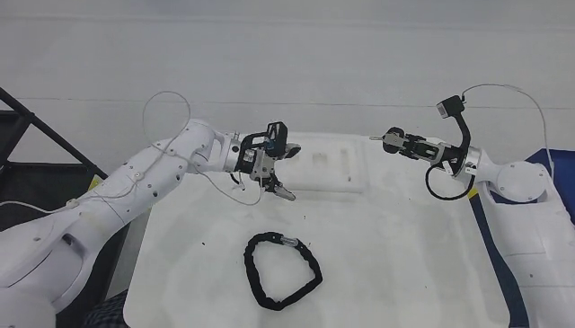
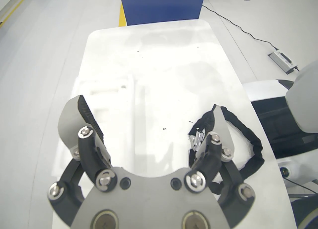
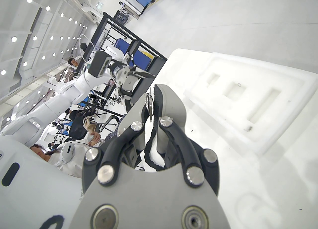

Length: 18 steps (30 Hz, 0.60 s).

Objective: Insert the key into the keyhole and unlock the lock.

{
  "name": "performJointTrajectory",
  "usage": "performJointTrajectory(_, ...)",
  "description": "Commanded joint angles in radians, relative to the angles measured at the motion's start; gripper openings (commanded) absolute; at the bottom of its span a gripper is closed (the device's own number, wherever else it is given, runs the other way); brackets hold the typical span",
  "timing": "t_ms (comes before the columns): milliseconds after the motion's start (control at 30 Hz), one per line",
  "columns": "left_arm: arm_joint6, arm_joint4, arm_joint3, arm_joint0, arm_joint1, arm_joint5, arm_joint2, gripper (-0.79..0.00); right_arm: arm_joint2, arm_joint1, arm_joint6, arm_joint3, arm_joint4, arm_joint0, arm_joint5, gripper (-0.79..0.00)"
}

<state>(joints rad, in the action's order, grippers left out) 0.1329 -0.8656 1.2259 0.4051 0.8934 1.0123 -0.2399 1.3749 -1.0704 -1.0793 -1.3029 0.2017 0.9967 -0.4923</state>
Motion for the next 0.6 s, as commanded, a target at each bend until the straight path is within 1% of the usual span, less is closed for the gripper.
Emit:
performJointTrajectory(0, 0.008, -0.017, 0.001, 0.01, 0.001, 0.0, 0.01, 0.0, 0.0, 0.0, 0.0, 0.0, 0.0, 0.0, 0.0, -0.785)
performJointTrajectory(67, 0.005, -0.042, 0.006, 0.017, 0.003, 0.0, 0.025, 0.0, 0.0, 0.0, 0.0, 0.0, 0.0, 0.0, 0.0, -0.785)
performJointTrajectory(167, -0.002, -0.079, 0.014, 0.02, 0.009, 0.0, 0.069, 0.0, 0.0, 0.0, 0.0, 0.0, 0.0, 0.0, 0.0, -0.785)
performJointTrajectory(433, -0.022, -0.178, 0.033, 0.093, 0.018, 0.0, 0.07, 0.0, 0.0, 0.0, 0.0, 0.0, 0.0, 0.0, 0.0, -0.785)
performJointTrajectory(567, -0.054, -0.173, 0.04, 0.132, 0.023, 0.0, 0.07, 0.0, 0.0, 0.0, 0.0, 0.0, 0.0, 0.0, 0.0, -0.785)
